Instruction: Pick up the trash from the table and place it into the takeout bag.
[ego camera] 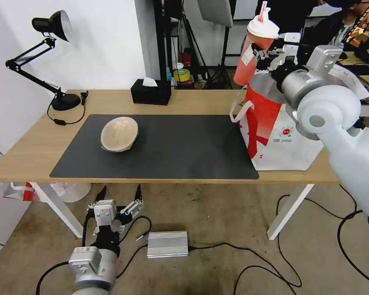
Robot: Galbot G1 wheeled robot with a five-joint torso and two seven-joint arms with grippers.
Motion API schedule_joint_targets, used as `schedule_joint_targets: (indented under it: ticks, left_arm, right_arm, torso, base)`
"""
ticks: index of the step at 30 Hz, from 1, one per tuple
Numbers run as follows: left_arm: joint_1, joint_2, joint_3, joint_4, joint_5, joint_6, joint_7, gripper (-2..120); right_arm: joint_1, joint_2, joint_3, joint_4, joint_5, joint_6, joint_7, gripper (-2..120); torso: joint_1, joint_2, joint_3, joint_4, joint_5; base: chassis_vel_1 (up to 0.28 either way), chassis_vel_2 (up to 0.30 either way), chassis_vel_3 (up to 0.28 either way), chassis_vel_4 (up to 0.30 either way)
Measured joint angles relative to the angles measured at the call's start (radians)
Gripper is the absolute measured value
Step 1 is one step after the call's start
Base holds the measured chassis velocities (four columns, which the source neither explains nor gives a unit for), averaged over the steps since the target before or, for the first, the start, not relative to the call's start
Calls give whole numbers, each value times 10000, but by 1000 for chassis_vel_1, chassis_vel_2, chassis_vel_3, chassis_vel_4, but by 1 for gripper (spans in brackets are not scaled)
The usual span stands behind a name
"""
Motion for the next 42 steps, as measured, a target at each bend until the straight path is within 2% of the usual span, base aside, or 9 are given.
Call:
schedule_joint_targets:
  ticks: [9, 19, 42]
  left_arm:
    - [-5, 0, 32, 20, 12, -3, -4, 94]
    - [-6, 0, 57, 82, 18, -3, -20, 98]
    - [10, 0, 61, 20, -5, -4, -23, 98]
  right_arm:
    - [1, -163, 70, 28, 80, 0, 19, 4]
    - [-134, -399, 214, 96, 190, -23, 71, 4]
    - [-1177, -957, 740, 203, 66, 78, 51, 4]
  torso:
    - [0, 0, 0, 0, 0]
    - [0, 0, 0, 0, 0]
    - [-1, 0, 0, 0, 0]
  base:
    - [0, 0, 0, 0]
    - [0, 0, 0, 0]
    - [0, 0, 0, 0]
